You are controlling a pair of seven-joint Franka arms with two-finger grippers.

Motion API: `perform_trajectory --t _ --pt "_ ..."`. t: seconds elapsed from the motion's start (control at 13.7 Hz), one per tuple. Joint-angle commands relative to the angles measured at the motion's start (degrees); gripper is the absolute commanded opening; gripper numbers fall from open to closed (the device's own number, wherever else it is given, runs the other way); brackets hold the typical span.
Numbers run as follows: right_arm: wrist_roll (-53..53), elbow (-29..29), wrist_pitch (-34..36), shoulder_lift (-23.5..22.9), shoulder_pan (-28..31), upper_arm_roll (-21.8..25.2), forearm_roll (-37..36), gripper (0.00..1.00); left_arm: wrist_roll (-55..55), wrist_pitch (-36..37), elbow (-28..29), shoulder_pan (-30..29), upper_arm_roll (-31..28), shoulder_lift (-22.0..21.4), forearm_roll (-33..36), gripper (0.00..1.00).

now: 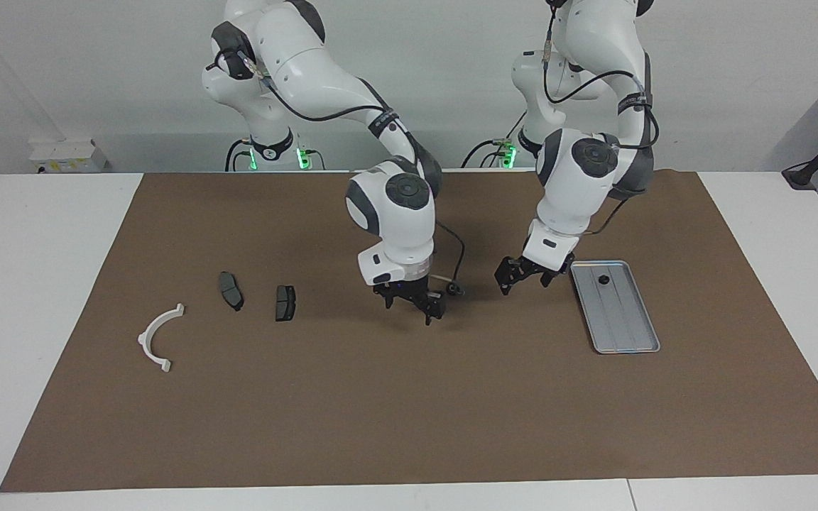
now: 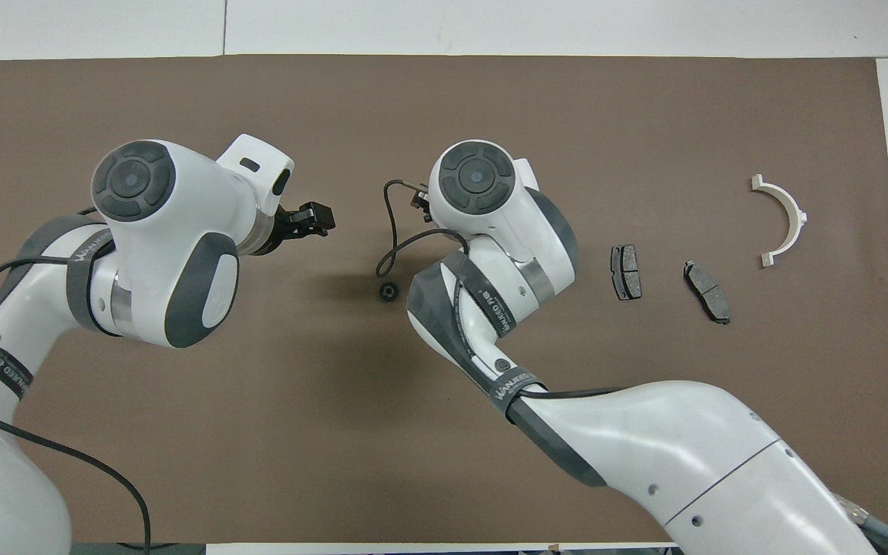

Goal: Pick bearing gear from pile to tray

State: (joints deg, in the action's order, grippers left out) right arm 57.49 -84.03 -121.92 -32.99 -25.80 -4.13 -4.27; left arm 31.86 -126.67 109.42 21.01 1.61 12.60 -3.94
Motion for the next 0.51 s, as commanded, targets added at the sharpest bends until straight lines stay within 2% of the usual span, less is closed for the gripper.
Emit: perform_trajectory --t 0.0,0.22,0.29,0.44 --pt "-12.3 -1.0 3.2 2.8 5.4 -1.1 3.2 1.00 13.3 -1.7 -1.6 7.1 -0.8 4.7 6.5 1.00" --pt "-21.6 -1.2 5.7 4.5 9.6 -1.1 3.2 1.00 20.9 -7.0 0.4 10.8 -0.6 6.1 6.6 1.00" --pt "-24.0 -1.3 6.4 5.2 11.2 -1.1 3.2 1.00 21.8 -7.3 0.6 12.7 -0.7 7.0 6.6 0.98" --pt "-31.7 -2.0 7.5 7.3 14.4 -1.1 3.2 1.00 22.0 -7.8 1.9 13.0 -0.6 7.0 6.6 0.91"
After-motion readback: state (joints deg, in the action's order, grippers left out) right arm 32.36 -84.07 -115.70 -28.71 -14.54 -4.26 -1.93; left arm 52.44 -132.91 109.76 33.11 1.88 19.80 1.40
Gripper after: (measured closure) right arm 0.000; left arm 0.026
